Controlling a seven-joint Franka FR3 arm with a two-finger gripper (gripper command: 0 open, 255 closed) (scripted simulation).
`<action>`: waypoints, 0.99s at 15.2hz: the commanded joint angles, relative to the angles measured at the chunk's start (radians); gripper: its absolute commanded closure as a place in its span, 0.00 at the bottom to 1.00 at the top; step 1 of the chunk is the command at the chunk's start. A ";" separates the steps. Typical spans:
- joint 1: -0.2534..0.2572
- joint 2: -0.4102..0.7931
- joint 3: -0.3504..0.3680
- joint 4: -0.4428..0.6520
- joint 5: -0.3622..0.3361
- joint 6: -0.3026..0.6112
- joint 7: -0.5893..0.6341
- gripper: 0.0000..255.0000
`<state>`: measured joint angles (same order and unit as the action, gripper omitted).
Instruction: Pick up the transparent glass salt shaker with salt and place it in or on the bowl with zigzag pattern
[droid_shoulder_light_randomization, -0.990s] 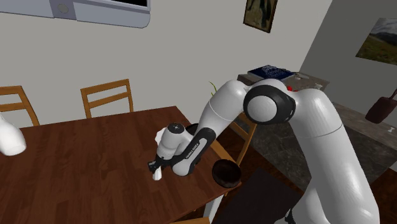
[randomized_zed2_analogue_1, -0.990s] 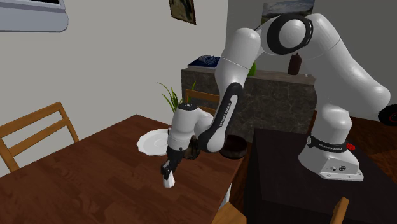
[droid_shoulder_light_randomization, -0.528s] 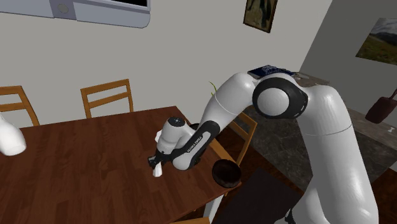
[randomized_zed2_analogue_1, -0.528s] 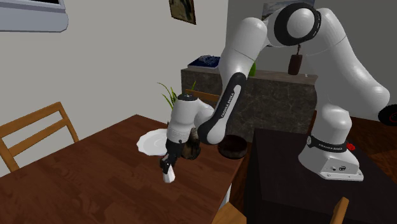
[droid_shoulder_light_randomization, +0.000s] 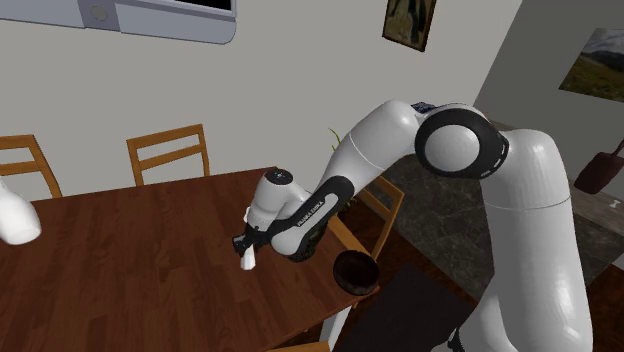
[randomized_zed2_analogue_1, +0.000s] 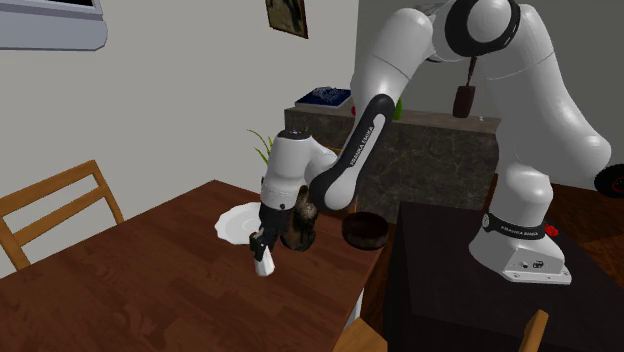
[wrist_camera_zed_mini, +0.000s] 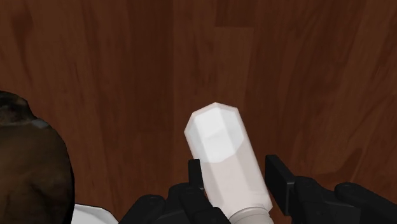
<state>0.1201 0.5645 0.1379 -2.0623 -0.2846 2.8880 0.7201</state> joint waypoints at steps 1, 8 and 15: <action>-0.007 -0.023 0.010 -0.006 0.007 -0.018 -0.005 1.00; -0.034 -0.102 0.045 -0.019 0.037 -0.085 -0.031 1.00; -0.089 -0.207 0.078 -0.108 0.078 -0.100 -0.085 1.00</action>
<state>0.0492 0.3860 0.2090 -2.1339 -0.2173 2.7797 0.6530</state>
